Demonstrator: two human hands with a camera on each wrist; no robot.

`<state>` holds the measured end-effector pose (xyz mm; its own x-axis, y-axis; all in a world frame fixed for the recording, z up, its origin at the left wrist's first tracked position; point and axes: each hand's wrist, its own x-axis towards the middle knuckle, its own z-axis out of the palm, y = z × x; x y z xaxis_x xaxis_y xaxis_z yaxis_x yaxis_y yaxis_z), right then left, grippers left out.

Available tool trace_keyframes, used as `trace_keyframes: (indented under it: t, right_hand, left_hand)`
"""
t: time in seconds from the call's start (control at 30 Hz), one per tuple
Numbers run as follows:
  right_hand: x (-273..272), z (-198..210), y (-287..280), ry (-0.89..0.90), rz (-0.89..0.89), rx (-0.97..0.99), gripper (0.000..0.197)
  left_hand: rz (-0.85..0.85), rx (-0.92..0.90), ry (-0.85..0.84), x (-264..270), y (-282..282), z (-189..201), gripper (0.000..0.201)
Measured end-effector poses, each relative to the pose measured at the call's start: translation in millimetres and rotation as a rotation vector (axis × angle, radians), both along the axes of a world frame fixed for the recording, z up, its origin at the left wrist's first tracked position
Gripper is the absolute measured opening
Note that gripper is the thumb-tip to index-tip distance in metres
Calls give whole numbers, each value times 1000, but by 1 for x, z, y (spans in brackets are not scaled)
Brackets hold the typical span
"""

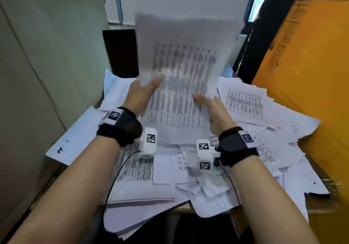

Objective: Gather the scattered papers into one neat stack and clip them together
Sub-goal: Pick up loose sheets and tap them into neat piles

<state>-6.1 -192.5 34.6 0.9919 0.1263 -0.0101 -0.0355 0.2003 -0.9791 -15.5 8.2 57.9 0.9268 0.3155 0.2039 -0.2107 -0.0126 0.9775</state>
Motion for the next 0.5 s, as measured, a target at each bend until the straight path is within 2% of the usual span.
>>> trace_keyframes:
  t: [0.03, 0.1, 0.17, 0.23, 0.3, 0.33, 0.4, 0.5]
  right_hand:
    - [-1, -3, -2, 27, 22, -113, 33]
    - [-8, -14, -4, 67, 106, -319, 10]
    - [-11, -30, -6, 126, 64, -354, 7]
    - [-5, -50, -10, 161, -11, -373, 5]
    - [1, -71, -14, 176, -35, -439, 19]
    - [4, -79, -16, 176, -38, -445, 22]
    - [8, -86, -19, 162, -57, -438, 19]
    - [11, -90, -21, 145, -73, -440, 21]
  left_hand:
    - [13, 60, 30, -1, 7, -5, 15]
    - [94, 99, 104, 0, 24, -22, 21]
    - [148, 134, 248, 2, 43, -39, 33]
    - [165, 234, 437, -2, 64, -53, 60]
    - [241, 354, 617, -4, 87, -72, 103]
    - [263, 390, 677, -9, 95, -77, 113]
    - [300, 462, 741, -24, 100, -79, 109]
    - [268, 539, 781, -41, 99, -77, 89]
